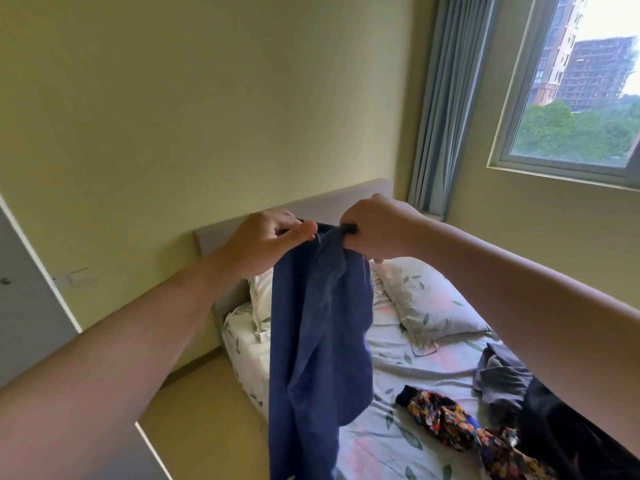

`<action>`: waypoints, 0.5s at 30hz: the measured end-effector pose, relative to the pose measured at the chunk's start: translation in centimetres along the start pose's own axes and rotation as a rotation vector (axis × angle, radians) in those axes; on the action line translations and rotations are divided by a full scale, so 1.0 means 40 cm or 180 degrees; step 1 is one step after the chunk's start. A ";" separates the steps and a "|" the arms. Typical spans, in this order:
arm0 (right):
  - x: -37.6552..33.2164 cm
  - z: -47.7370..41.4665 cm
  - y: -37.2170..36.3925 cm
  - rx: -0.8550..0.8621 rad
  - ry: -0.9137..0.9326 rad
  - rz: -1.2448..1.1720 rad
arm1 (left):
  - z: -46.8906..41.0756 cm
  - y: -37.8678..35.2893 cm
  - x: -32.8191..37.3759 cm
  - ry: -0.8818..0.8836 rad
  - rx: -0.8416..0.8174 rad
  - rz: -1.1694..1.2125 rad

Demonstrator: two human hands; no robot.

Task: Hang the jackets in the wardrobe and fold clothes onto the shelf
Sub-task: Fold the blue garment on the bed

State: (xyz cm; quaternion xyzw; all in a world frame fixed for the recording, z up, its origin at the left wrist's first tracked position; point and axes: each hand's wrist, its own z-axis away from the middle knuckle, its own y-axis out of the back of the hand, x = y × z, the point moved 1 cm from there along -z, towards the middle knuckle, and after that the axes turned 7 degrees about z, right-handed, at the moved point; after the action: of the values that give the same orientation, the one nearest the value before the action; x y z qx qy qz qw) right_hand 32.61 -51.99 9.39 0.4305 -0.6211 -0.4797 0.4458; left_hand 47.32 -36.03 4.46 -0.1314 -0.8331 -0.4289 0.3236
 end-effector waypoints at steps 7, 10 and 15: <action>-0.022 -0.032 -0.036 0.0041 -0.0302 0.0053 | 0.026 -0.067 0.023 0.0388 -0.0434 -0.0763; -0.030 -0.032 -0.042 0.0146 -0.0627 -0.0262 | 0.030 -0.091 0.023 0.0289 -0.0324 -0.1051; -0.025 -0.019 -0.045 -0.0022 -0.0904 -0.1009 | 0.035 -0.108 -0.008 -0.0466 0.0163 -0.1655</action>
State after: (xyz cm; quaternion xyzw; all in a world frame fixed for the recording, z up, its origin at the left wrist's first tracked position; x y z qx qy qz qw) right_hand 33.75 -51.50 7.60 0.4494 -0.6006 -0.6018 0.2742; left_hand 44.81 -37.47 0.92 0.0645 -0.8706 -0.4658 0.1447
